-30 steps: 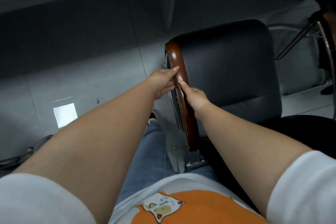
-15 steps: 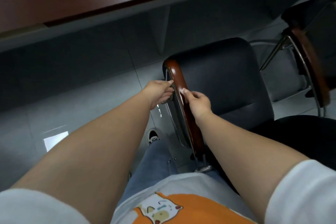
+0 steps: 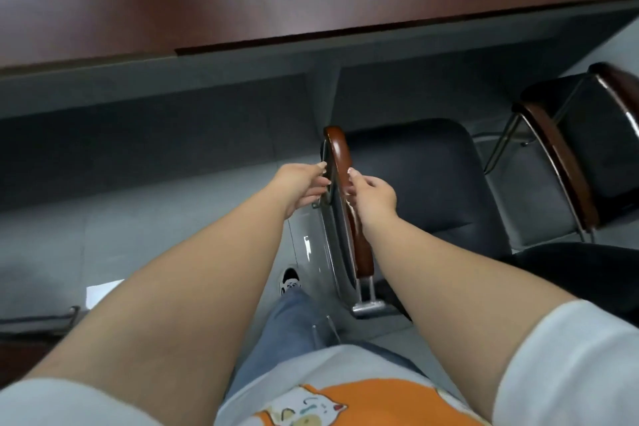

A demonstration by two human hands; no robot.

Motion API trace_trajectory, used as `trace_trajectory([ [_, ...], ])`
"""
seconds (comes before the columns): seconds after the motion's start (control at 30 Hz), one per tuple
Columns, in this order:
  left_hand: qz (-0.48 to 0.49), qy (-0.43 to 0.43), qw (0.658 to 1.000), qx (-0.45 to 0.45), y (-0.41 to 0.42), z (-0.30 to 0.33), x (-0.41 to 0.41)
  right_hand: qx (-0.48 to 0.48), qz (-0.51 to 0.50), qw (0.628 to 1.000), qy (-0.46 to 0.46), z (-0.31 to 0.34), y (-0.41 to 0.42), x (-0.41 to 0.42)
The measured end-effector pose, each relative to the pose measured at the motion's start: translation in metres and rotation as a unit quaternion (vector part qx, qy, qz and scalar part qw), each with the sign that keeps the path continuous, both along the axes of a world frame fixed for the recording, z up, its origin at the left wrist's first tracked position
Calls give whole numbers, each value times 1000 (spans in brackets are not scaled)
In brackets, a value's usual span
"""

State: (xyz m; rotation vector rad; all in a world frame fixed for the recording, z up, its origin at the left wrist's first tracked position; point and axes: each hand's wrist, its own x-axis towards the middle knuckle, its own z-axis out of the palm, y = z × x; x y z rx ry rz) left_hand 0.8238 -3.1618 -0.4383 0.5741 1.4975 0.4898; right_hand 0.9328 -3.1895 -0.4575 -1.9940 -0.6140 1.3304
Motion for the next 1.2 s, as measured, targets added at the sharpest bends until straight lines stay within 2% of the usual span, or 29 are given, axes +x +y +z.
trace_trajectory([
  [0.2, 45, 20, 999, -15, -90, -6, -5, 3, 63, 997, 41, 14, -63, -7],
  [0.33, 81, 6, 996, -22, -134, -7, -11, -16, 88, 995, 36, 12, -104, 1],
  [0.43, 107, 10, 994, -24, -157, -7, -23, -47, 88, 994, 42, 8, -123, 4],
  [0.6, 148, 10, 988, -43, -195, -10, -55, -76, 152, 984, 51, 10, -142, -13],
  [0.83, 167, 18, 984, -53, -211, -16, -89, -73, 143, 984, 82, 19, -150, -41],
  [1.0, 114, -28, 993, -9, -185, 7, -52, 0, 77, 994, 76, 41, -151, -22],
  [1.2, 1, -104, 989, 106, -159, 70, 27, 159, -18, 984, 79, 121, -155, 34],
])
